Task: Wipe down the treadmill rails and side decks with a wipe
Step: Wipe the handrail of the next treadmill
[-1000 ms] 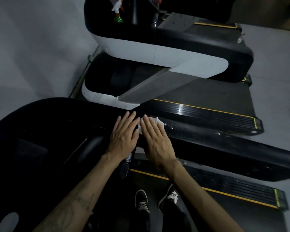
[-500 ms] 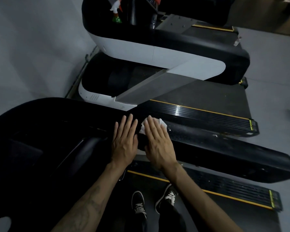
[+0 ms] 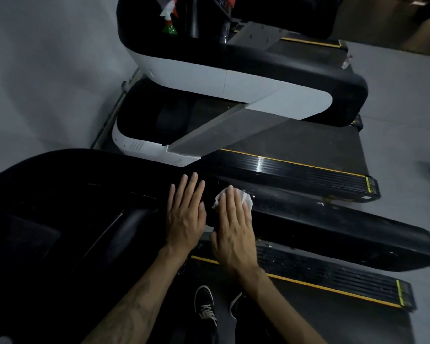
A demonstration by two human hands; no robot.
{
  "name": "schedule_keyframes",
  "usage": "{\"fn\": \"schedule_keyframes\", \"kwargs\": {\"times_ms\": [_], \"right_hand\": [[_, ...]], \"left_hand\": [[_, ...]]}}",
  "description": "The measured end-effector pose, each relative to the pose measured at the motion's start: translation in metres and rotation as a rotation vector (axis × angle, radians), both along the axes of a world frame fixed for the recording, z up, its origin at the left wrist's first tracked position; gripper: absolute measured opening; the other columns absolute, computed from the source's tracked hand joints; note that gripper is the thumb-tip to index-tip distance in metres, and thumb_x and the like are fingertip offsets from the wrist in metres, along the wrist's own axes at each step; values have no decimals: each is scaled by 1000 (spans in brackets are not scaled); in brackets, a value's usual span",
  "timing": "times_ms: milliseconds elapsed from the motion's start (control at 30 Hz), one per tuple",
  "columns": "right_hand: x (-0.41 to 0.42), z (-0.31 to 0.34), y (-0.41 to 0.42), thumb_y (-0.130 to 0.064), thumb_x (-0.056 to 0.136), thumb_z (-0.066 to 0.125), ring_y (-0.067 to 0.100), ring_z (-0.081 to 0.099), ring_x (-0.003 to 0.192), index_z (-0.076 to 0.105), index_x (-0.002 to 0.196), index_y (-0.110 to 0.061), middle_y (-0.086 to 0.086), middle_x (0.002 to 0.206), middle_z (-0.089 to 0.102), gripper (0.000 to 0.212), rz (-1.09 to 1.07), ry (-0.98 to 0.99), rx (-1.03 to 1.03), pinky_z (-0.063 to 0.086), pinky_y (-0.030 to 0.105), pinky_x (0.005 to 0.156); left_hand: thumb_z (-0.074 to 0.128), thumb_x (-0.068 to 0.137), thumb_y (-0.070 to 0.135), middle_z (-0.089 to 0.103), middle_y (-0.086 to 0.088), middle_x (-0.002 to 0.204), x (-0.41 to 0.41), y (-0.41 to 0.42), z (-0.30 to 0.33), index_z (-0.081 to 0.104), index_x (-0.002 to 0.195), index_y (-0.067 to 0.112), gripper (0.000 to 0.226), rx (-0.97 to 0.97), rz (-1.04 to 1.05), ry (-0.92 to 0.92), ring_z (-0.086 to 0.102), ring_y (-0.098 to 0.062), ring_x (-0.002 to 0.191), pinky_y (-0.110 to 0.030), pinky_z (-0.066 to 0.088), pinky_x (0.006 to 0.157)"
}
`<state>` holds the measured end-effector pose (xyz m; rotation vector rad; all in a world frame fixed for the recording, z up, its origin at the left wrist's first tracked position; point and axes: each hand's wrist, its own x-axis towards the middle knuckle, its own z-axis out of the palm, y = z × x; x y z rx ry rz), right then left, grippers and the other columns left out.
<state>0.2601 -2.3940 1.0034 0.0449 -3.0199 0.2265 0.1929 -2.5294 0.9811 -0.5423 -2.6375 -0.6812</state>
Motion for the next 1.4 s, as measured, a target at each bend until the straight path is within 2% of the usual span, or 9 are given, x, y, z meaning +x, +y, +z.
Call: {"fn": "schedule_keyframes", "kwargs": {"times_ms": [200,300,400,567,667,767,967,1167,1400], "right_hand": [[-17,4,17,-30,88,37,25,-3,160,15,164,-11,11,173,1,82,135,-33,29,12,48,129],[-5,4,12,-30,88,35,29,-3,159,14,164,-5,16,172,1,83,29,-26,19,15,51,128],[3,-1,-7,-32,91,36,34,2,159,18,161,0,22,170,6,80,-10,-7,-23,10,48,128],[-23,5,14,-33,102,32,22,2,160,19,164,-11,9,172,6,67,182,-25,-28,12,47,129],[-16,5,21,-35,104,28,22,-2,160,15,164,-9,11,172,2,67,69,-18,-40,8,46,129],[2,-3,2,-34,102,36,27,0,160,16,162,-2,17,171,3,71,-24,13,-78,5,43,129],[-17,3,15,-38,106,28,20,-1,160,17,163,-8,10,172,3,65,142,-30,-24,14,44,129],[7,-4,0,-35,102,34,27,-1,160,15,162,-1,19,171,2,72,-25,11,-63,7,43,129],[-21,5,19,-37,105,25,21,1,160,16,164,-8,11,172,3,66,105,-32,-25,13,45,129]], "left_hand": [[41,103,18,33,-10,165,0,-1,0,46,153,9,51,-8,-3,3,22,-26,157,-51,16,128],[42,104,18,34,-10,165,0,0,0,47,152,8,50,-2,0,11,23,-27,157,-50,16,128],[42,103,19,36,-10,164,-2,1,-1,48,151,8,49,11,6,26,25,-28,156,-52,19,127],[42,102,18,35,-9,165,-2,-1,-2,48,152,10,50,8,-8,20,24,-26,156,-51,17,127],[40,104,19,34,-9,165,-1,-1,-1,47,152,9,50,-5,-6,21,24,-26,156,-49,15,128],[41,104,20,37,-10,164,-2,1,0,49,151,8,49,-1,11,33,27,-27,155,-50,18,127],[38,106,23,34,-9,165,-1,-2,-2,47,152,10,49,-28,-2,20,23,-26,156,-51,18,127],[39,107,23,38,-9,163,-2,-1,-1,50,150,9,47,-4,6,29,27,-27,155,-52,20,126],[37,107,24,33,-9,166,-1,-3,-1,45,154,12,49,-41,-7,-5,22,-26,157,-49,14,128]]}}
